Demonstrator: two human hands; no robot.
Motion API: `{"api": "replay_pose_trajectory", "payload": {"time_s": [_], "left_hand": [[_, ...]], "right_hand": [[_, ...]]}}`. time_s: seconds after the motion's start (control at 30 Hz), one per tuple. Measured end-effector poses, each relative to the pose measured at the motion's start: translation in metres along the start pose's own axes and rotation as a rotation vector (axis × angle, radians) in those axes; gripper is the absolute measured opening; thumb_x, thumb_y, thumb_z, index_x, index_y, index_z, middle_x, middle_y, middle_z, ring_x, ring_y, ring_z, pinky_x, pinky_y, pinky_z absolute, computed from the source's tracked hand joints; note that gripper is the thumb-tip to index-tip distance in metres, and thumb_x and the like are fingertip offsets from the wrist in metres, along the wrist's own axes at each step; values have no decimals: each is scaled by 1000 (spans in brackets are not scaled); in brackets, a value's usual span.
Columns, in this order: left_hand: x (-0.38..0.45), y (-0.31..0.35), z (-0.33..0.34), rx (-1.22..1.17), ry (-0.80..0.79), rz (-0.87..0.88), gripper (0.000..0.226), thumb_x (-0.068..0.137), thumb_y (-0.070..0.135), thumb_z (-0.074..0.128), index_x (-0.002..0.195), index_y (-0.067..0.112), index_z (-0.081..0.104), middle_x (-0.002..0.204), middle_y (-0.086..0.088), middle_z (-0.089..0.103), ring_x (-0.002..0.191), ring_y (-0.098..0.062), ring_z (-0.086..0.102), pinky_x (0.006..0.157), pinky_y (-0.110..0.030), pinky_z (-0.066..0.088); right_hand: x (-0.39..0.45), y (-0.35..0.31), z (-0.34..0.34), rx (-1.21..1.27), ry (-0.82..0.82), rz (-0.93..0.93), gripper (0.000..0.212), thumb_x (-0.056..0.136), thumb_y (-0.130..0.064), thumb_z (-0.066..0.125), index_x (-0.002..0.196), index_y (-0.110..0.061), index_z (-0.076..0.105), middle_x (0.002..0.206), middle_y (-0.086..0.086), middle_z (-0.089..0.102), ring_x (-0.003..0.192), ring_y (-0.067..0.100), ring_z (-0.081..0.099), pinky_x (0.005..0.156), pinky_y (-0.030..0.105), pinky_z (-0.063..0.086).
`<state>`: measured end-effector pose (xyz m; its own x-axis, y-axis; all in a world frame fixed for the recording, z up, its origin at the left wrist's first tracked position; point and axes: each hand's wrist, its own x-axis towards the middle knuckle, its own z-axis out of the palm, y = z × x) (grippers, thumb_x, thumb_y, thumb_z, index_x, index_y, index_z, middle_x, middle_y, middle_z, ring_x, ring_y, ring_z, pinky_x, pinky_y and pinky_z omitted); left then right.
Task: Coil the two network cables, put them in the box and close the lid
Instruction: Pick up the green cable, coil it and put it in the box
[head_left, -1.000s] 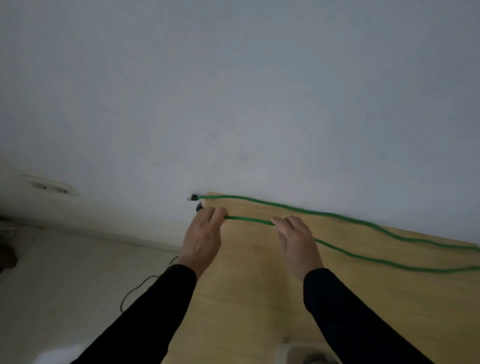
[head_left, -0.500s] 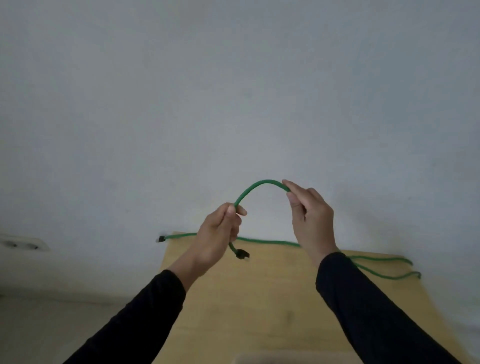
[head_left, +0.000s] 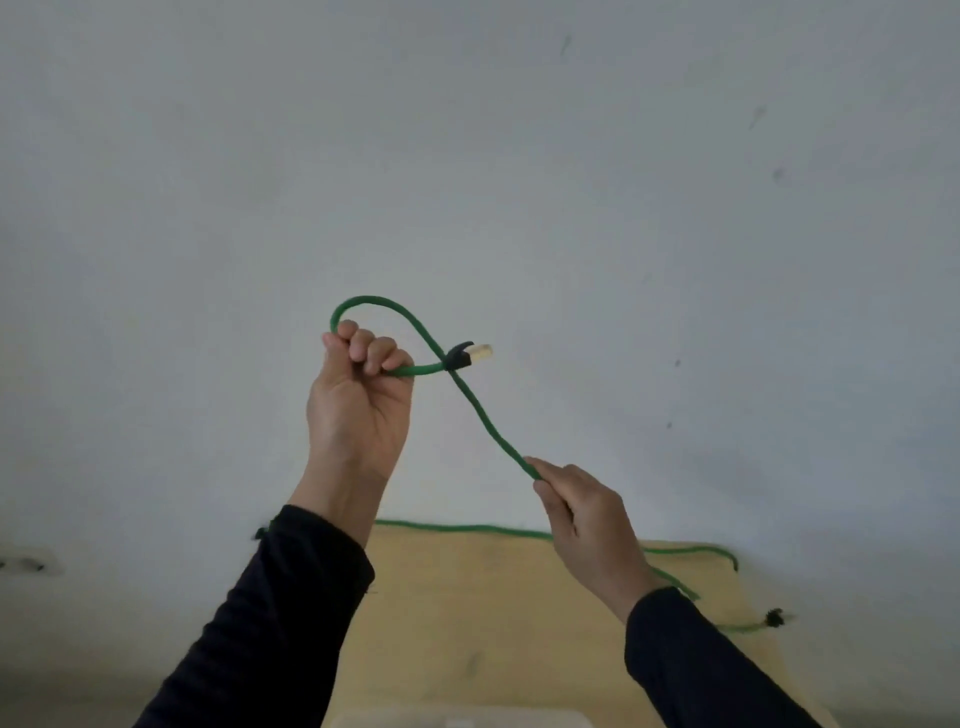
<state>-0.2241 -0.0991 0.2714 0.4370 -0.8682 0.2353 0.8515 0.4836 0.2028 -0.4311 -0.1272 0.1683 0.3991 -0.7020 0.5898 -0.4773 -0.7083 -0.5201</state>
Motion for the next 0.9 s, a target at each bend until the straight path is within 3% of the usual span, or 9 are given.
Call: {"api": "replay_pose_trajectory", "payload": {"time_s": [0.07, 0.2, 0.33, 0.47, 0.57, 0.63, 0.73, 0.9], "left_hand": [[1, -3, 7, 113, 12, 74, 33, 102, 27, 27, 78, 16, 46, 56, 8, 42, 48, -6, 38, 52, -17, 39], [-10, -23, 14, 454, -30, 116, 33, 103, 24, 24, 80, 19, 47, 59, 9, 48, 54, -6, 42, 59, -18, 40], [-23, -38, 18, 816, -132, 107, 31, 103, 24, 25, 80, 19, 45, 59, 11, 50, 58, -8, 42, 60, -19, 37], [-36, -40, 14, 1142, -306, 112, 31, 102, 24, 25, 82, 14, 45, 61, 9, 54, 56, -8, 46, 52, -21, 41], [-47, -40, 11, 1294, -455, 76, 32, 102, 23, 26, 83, 3, 43, 60, -2, 54, 53, -16, 48, 53, -35, 44], [-52, -40, 10, 1328, -497, 23, 33, 102, 24, 28, 83, 0, 40, 57, -6, 52, 49, -19, 45, 52, -40, 40], [-51, -38, 9, 1266, -464, -62, 33, 102, 25, 30, 77, 5, 39, 50, 2, 40, 46, -16, 31, 49, -34, 30], [-46, -32, 17, 926, -436, -325, 27, 91, 32, 36, 74, 14, 48, 49, 9, 20, 42, -8, 16, 42, -19, 18]], "right_hand": [[-1, -11, -13, -48, -23, -83, 33, 94, -30, 39, 116, -17, 61, 71, -8, 49, 61, 9, 46, 54, 10, 35], [15, -38, -37, -175, 24, -297, 24, 92, -22, 44, 98, -12, 65, 67, -6, 44, 51, 10, 34, 47, 16, 30], [31, -56, -53, -212, 34, -424, 24, 92, -21, 45, 92, -10, 66, 67, -1, 51, 56, 6, 27, 51, 13, 25], [51, -66, -71, -185, 45, -467, 28, 93, -25, 43, 89, -9, 66, 71, 0, 56, 57, 3, 32, 51, 14, 30], [71, -68, -84, -135, 77, -444, 34, 94, -30, 40, 85, -9, 65, 71, -2, 55, 56, 10, 43, 51, 20, 38], [82, -68, -88, -95, 74, -425, 34, 94, -32, 41, 83, -9, 64, 71, -3, 54, 58, 10, 45, 54, 17, 39], [95, -67, -89, -44, 34, -384, 30, 93, -30, 45, 81, -10, 65, 70, -7, 51, 58, 4, 43, 57, 10, 35], [112, -69, -94, 94, 12, -230, 24, 86, -34, 57, 78, -14, 69, 73, -3, 63, 64, 8, 53, 60, 11, 39]]}}
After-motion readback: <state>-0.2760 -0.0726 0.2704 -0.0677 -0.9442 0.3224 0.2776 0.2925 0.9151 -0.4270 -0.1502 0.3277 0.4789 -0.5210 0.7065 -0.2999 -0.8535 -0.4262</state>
